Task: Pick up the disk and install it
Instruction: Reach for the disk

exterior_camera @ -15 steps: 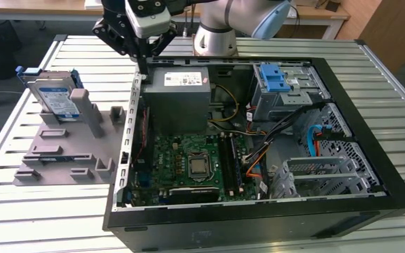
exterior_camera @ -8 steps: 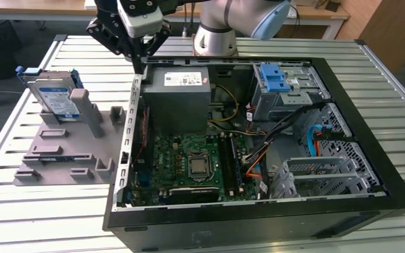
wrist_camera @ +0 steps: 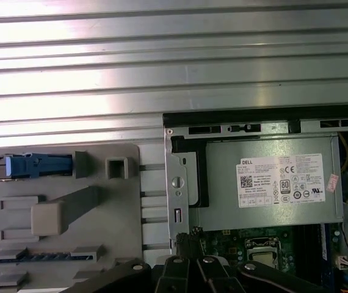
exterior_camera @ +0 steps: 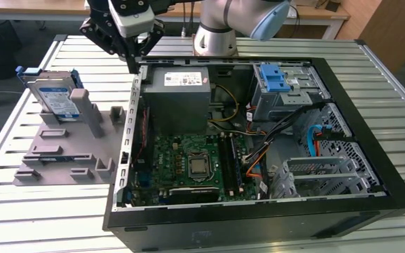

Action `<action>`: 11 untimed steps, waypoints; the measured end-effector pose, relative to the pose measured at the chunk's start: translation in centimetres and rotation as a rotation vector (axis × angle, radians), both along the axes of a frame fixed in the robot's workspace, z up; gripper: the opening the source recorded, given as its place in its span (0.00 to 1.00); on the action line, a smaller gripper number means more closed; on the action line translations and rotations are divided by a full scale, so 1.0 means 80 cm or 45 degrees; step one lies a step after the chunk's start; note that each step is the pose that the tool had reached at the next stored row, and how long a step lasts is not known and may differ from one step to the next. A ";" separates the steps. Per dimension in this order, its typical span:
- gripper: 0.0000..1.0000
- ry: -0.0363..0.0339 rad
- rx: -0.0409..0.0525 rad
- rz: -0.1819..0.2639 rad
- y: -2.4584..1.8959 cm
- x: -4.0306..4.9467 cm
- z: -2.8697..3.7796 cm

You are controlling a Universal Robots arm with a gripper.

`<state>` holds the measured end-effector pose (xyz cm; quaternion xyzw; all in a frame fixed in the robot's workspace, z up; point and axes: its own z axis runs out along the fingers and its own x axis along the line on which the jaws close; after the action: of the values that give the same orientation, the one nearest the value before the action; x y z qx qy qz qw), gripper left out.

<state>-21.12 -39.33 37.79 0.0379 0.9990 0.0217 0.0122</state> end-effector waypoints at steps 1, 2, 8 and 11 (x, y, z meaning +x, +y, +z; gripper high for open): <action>0.11 -0.0001 0.000 0.000 0.0000 0.000 0.0000; 0.11 0.0000 0.000 0.000 0.0000 0.000 0.0000; 0.11 0.0000 0.000 0.000 0.0000 -0.002 0.0000; 0.11 -0.0002 0.000 0.000 0.0000 -0.004 -0.0002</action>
<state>-21.41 -39.33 37.77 0.0379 0.9990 0.0217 0.0123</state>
